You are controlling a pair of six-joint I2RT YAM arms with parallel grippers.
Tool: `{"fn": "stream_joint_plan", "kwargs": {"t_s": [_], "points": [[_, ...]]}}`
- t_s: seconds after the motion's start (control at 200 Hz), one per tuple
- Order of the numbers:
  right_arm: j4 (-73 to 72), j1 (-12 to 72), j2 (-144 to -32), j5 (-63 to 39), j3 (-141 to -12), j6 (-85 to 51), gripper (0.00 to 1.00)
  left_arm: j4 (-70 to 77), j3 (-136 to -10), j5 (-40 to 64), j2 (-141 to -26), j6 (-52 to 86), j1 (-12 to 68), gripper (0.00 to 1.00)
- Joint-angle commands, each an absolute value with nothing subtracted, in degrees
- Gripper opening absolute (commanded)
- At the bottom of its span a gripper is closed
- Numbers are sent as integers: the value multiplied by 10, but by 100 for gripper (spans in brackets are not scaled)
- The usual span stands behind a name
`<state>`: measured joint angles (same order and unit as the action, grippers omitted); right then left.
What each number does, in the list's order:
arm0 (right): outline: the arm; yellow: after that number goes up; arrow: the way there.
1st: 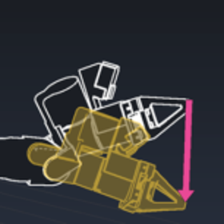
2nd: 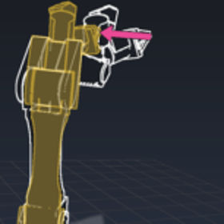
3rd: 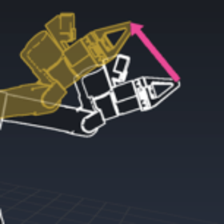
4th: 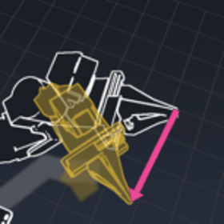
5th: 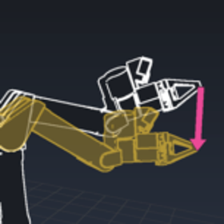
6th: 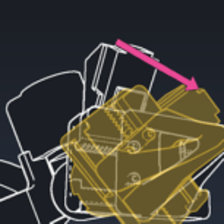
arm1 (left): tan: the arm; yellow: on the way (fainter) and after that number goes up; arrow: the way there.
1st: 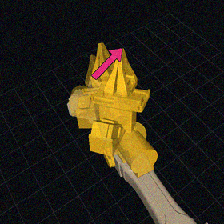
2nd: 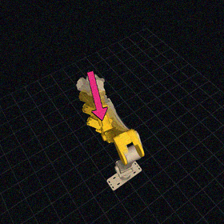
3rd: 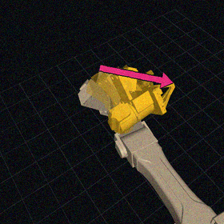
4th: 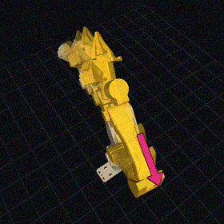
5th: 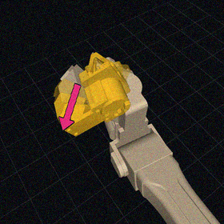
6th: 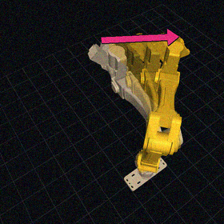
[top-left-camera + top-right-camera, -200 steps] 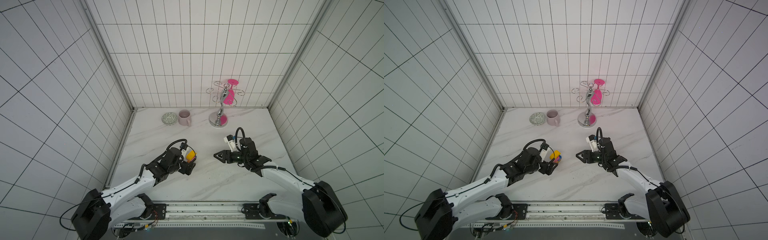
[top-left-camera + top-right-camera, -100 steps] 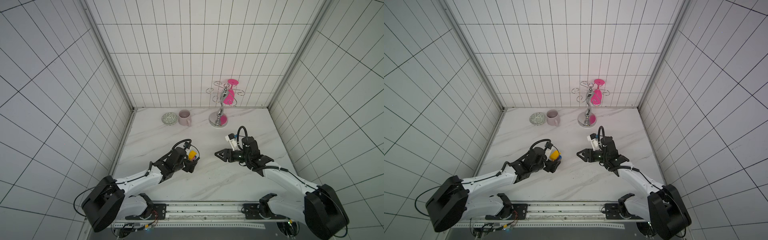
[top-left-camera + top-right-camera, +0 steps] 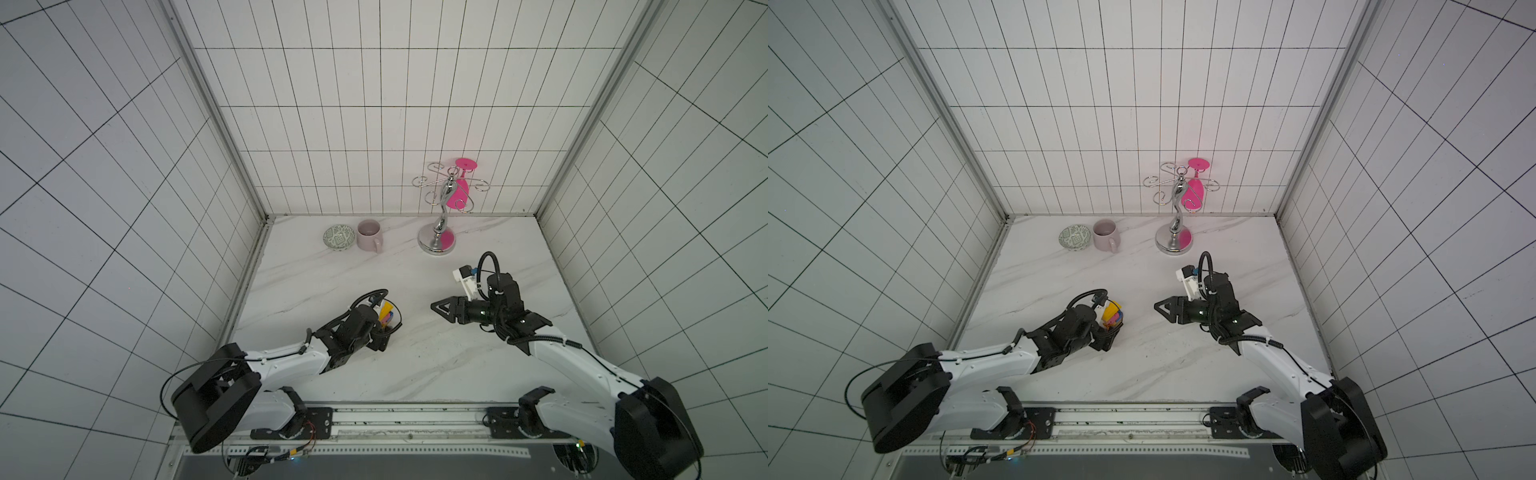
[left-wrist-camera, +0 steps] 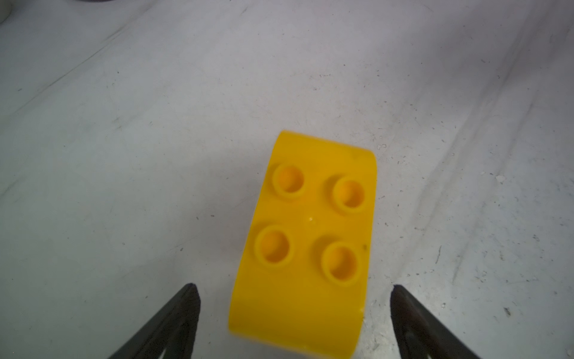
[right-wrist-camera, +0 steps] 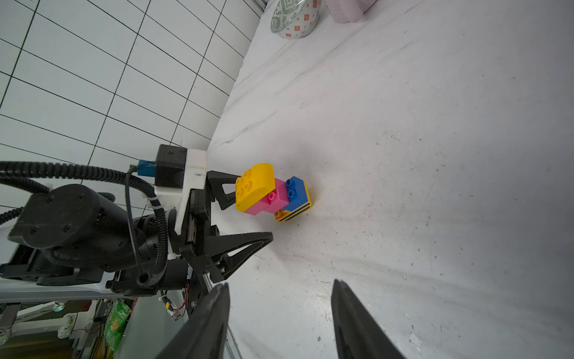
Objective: Assemble the letter s with lego
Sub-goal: Adjust the lego brick at the center of the board.
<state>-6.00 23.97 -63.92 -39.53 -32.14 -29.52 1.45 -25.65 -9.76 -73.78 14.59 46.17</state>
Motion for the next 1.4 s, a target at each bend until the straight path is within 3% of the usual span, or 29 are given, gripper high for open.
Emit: {"fn": "stream_joint_plan", "kwargs": {"t_s": [0.0,0.45,1.394], "points": [[-60,234,-630,-401,-313,-297,55,70,-237,-133,-732,163,472,87],[-61,232,-633,-398,-311,-295,55,198,-177,-150,-768,158,485,87],[-83,225,-674,-402,-318,-307,47,262,-194,-177,-848,103,484,77]]}}
